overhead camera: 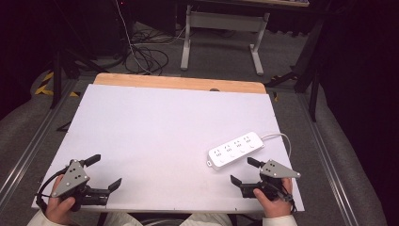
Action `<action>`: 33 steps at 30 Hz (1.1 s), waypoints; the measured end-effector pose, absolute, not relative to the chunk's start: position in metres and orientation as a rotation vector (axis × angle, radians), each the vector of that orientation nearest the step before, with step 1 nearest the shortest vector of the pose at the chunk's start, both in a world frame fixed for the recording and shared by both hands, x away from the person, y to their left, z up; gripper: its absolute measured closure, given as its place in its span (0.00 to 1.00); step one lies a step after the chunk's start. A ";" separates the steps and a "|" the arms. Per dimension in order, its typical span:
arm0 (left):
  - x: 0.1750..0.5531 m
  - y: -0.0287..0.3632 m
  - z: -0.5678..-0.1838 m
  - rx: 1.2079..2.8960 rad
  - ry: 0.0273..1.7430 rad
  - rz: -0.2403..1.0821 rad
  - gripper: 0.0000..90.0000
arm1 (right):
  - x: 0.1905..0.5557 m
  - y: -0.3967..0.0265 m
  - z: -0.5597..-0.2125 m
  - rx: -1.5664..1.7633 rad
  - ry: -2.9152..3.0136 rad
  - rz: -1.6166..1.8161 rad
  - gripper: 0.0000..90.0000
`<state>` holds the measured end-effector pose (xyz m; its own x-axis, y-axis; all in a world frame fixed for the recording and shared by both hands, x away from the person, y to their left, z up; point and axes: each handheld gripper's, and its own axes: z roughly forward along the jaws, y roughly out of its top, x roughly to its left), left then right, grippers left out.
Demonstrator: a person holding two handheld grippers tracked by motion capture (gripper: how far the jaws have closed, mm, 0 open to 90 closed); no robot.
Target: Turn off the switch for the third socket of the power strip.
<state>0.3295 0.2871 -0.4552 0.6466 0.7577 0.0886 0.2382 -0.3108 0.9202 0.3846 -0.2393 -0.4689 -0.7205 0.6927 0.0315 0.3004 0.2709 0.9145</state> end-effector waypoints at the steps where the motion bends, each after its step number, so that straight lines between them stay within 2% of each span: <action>1: 0.329 0.287 -0.456 1.859 0.793 0.643 0.00 | 0.384 -0.240 -0.473 0.894 2.170 1.433 0.09; 13: 0.329 0.289 -0.459 1.870 0.816 0.635 0.00 | 0.382 -0.236 -0.489 0.931 2.192 1.361 0.09; 20: 0.332 0.288 -0.459 1.870 0.817 0.672 0.00 | 0.383 -0.235 -0.488 0.909 2.178 1.340 0.09; 33: 0.333 0.288 -0.459 1.861 0.827 0.656 0.00 | 0.383 -0.243 -0.486 0.947 2.102 1.390 0.09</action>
